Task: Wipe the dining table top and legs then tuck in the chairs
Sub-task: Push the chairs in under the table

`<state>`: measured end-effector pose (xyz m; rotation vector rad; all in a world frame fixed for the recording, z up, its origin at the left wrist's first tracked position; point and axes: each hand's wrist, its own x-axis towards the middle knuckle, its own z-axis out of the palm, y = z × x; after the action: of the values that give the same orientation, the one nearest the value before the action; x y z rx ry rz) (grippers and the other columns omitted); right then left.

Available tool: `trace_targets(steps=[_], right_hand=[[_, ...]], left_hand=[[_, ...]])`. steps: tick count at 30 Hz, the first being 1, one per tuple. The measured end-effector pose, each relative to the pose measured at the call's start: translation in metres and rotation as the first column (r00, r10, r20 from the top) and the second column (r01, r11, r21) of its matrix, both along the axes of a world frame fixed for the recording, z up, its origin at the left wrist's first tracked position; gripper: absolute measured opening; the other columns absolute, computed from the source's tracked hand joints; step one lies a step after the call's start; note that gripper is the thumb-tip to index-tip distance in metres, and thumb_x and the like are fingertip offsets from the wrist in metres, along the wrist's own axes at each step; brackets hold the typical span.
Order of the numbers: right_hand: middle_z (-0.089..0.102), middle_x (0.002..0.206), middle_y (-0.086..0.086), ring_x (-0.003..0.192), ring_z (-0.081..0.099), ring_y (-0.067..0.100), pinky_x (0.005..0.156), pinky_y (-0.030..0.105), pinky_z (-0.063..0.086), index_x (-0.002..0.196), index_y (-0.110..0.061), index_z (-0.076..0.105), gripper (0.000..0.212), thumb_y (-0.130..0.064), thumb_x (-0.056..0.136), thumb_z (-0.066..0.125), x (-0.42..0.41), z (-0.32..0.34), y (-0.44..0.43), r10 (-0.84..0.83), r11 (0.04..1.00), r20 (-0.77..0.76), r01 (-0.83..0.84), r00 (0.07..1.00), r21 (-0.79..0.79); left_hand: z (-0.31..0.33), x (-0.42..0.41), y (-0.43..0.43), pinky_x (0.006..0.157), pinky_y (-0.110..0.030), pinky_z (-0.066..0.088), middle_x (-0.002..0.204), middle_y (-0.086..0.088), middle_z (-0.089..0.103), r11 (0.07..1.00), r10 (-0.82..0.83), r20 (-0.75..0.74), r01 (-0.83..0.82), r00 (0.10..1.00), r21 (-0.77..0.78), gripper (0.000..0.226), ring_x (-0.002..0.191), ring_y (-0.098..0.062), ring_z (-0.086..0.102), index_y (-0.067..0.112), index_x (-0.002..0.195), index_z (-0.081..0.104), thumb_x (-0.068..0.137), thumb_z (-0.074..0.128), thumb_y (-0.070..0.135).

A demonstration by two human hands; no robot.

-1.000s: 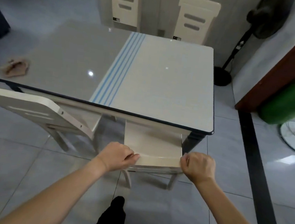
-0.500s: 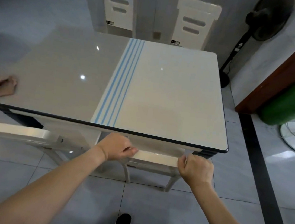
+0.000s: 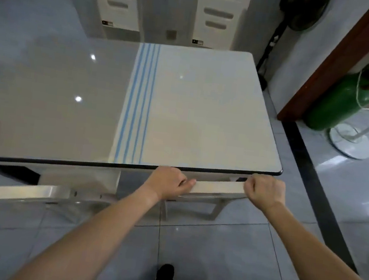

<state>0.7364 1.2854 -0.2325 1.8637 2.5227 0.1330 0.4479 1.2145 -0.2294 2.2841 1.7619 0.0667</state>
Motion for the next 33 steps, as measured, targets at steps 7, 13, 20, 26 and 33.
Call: trace_targets(steps=[7, 13, 20, 26, 33], right_hand=[[0.062, 0.062, 0.007, 0.062, 0.058, 0.029, 0.051, 0.032, 0.034, 0.064, -0.012, 0.061, 0.062, -0.047, 0.078, 0.011, 0.008, 0.016, -0.011, 0.050, 0.995, -0.141, -0.063, 0.989, -0.083], [0.062, 0.107, -0.003, 0.103, 0.052, 0.010, 0.093, 0.024, 0.039, 0.107, -0.010, 0.066, 0.023, -0.023, 0.095, 0.051, 0.045, 0.023, -0.060, -0.053, 0.992, -0.645, -0.035, 0.762, -0.123], [0.066, 0.102, -0.007, 0.091, 0.061, -0.002, 0.073, 0.009, 0.047, 0.106, -0.026, 0.063, 0.016, -0.019, 0.097, 0.051, 0.144, 0.013, -0.185, -0.514, 0.851, -0.816, 0.277, 0.266, -0.446], [0.070, 0.098, 0.003, 0.095, 0.064, 0.020, 0.086, 0.038, 0.051, 0.093, -0.022, 0.066, 0.020, -0.018, 0.099, 0.047, 0.226, -0.028, -0.279, -0.705, 0.636, -0.705, 0.370, -0.080, -0.678], [0.067, 0.097, 0.018, 0.083, 0.061, 0.027, 0.069, 0.034, 0.046, 0.099, 0.000, 0.065, 0.025, -0.015, 0.099, 0.045, 0.297, -0.067, -0.330, -0.779, 0.443, -0.560, 0.383, -0.283, -0.810]], left_hand=[[-0.004, 0.009, -0.008, 0.049, -0.029, 0.026, 0.059, -0.002, 0.053, 1.000, 0.018, 0.003, -0.018, 1.000, -0.017, 0.068, 0.057, -0.019, 0.052, 0.014, 0.055, 0.045, 0.084, 0.011, 0.064], [0.003, 0.029, -0.016, 0.061, -0.035, 0.044, 0.075, -0.005, 0.062, 0.985, 0.166, 0.012, -0.165, 0.986, -0.059, 0.058, 0.073, -0.026, 0.058, 0.017, 0.067, 0.054, 0.091, 0.016, 0.054], [0.021, 0.124, -0.041, 0.088, -0.039, 0.045, 0.110, -0.010, 0.063, 0.969, 0.145, 0.288, -0.194, 0.947, 0.150, 0.049, 0.100, -0.030, 0.058, 0.011, 0.113, 0.062, 0.090, 0.032, 0.042], [0.002, 0.219, -0.087, 0.085, -0.028, 0.043, 0.112, 0.004, 0.061, 0.971, 0.240, 0.555, -0.187, 0.796, -0.151, 0.031, 0.102, -0.011, 0.055, 0.015, 0.117, 0.061, 0.094, 0.047, 0.031], [-0.068, 0.263, -0.139, 0.083, -0.039, 0.049, 0.088, -0.003, 0.069, 0.770, 0.540, 0.435, -0.214, 0.721, -0.601, 0.021, 0.083, -0.021, 0.063, 0.025, 0.083, 0.064, 0.096, 0.051, 0.014]])
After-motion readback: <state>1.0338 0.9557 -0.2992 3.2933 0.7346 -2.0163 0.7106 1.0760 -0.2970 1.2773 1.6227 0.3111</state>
